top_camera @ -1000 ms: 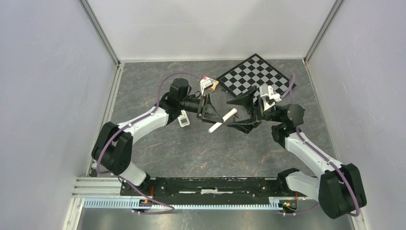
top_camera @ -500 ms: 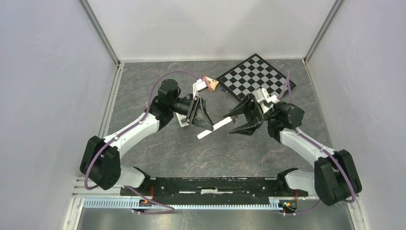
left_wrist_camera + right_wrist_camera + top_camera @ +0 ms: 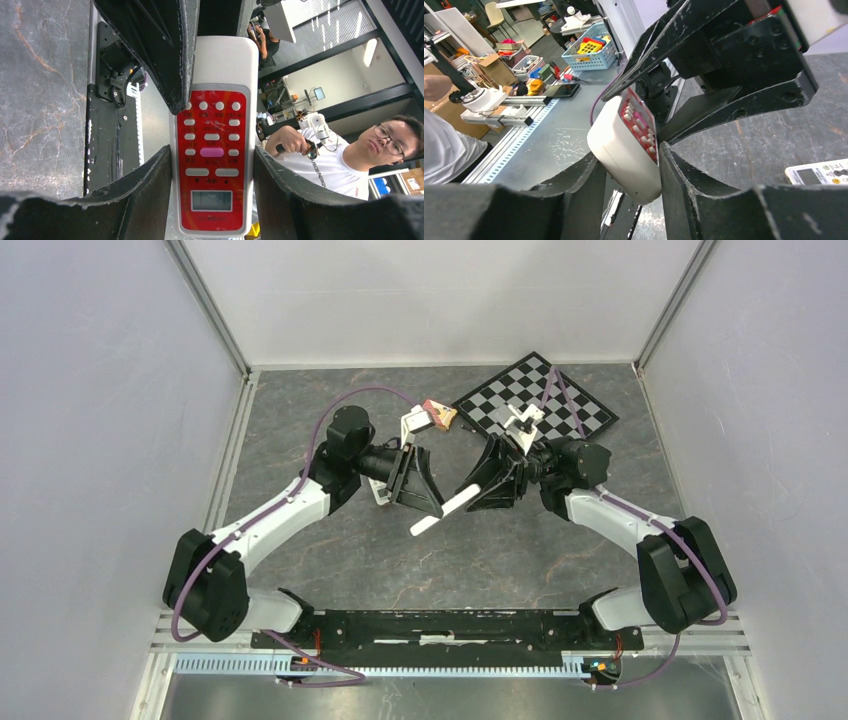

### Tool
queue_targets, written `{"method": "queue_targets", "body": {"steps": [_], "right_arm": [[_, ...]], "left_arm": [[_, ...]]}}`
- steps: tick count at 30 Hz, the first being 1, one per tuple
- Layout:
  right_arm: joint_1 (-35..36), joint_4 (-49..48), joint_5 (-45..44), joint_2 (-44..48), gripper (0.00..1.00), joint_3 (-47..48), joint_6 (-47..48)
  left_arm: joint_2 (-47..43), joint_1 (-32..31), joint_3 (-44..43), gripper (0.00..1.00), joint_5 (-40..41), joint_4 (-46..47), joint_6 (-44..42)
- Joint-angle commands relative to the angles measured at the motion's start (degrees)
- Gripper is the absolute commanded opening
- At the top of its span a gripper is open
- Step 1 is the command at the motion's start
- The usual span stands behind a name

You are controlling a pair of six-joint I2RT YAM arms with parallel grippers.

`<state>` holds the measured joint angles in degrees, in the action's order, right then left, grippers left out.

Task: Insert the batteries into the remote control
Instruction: Adjust the remote control.

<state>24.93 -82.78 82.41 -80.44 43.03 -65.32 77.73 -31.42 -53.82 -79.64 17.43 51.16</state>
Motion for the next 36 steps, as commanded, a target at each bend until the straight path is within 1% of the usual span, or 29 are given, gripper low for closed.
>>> {"method": "queue_targets", "body": {"steps": [1,3,8,10,12,13,15,17,19,22,24,25,26,27,28,29,30,32,36], "right_arm": [[0.4,-29.4,-0.8,1.0,0.39,2.9,-2.3],[0.4,-29.4,-1.3,1.3,0.34,3.1,-2.4],[0.5,-29.4,-1.8,1.9,0.26,3.5,-3.3],[0.4,-29.4,-2.4,1.9,0.22,3.7,-4.0],[0.5,-29.4,-3.2,1.7,0.14,3.9,-4.9],[0.4,-29.4,-3.6,1.5,0.11,4.1,-5.7],[0.4,-29.3,-4.2,0.5,0.06,4.1,-6.9],[0.3,-29.3,-4.7,-0.5,0.03,3.8,-8.0],[-0.1,-28.5,-5.5,-1.3,0.00,3.2,-8.3],[-1.9,-22.6,-7.7,-1.0,0.00,1.7,-4.9],[-2.9,-10.3,-9.4,1.1,0.00,0.4,4.1],[-3.3,2.3,-11.1,2.8,0.00,0.1,13.3],[-3.3,18.6,-14.0,5.4,0.00,1.0,28.7],[-3.0,43.8,-20.5,7.9,0.00,4.3,44.5],[-1.2,61.9,-31.4,9.0,0.00,8.3,59.3],[-0.1,71.7,-37.2,9.0,0.00,11.3,64.0],[-0.2,72.7,-38.3,8.6,0.00,12.2,63.1],[-0.5,71.2,-41.4,9.0,0.00,12.3,59.6],[-0.3,65.2,-55.0,12.8,0.00,8.7,47.5]], "left_arm": [[-1.9,0.2,-1.4,0.54,0.4,1.6,-0.6],[-1.9,0.2,-1.5,0.58,0.8,1.6,-0.4],[-2.0,0.3,-2.1,0.75,3.1,1.6,0.4],[-1.7,0.3,-2.5,0.78,4.7,1.4,0.7],[-1.3,0.4,-3.1,0.80,6.7,0.8,0.9],[-1.0,0.7,-3.6,0.84,8.0,-0.7,0.4],[-0.6,2.2,-4.6,0.88,11.1,-6.6,-3.1],[-1.1,5.2,-4.6,0.92,15.6,-10.9,-6.7],[-2.5,8.9,-3.5,0.99,20.8,-11.3,-7.1],[-6.0,12.9,-2.0,1.00,27.1,-11.3,-8.0],[-8.9,13.9,-1.6,1.00,32.2,-12.8,-10.5],[-10.4,14.1,-1.5,1.00,34.7,-13.9,-11.6],[-11.4,14.1,-1.4,1.00,37.6,-14.6,-12.6],[-12.6,14.1,-1.1,1.00,39.4,-15.1,-13.1],[-13.7,14.1,-0.7,1.00,41.5,-15.2,-13.5],[-14.4,14.1,-0.3,1.00,42.9,-15.2,-13.6],[-15.3,14.1,0.3,1.00,44.8,-15.2,-13.6],[-16.4,14.1,1.5,1.00,46.9,-15.0,-13.2],[-18.5,14.1,4.6,1.00,49.0,-13.2,-11.1]]}}
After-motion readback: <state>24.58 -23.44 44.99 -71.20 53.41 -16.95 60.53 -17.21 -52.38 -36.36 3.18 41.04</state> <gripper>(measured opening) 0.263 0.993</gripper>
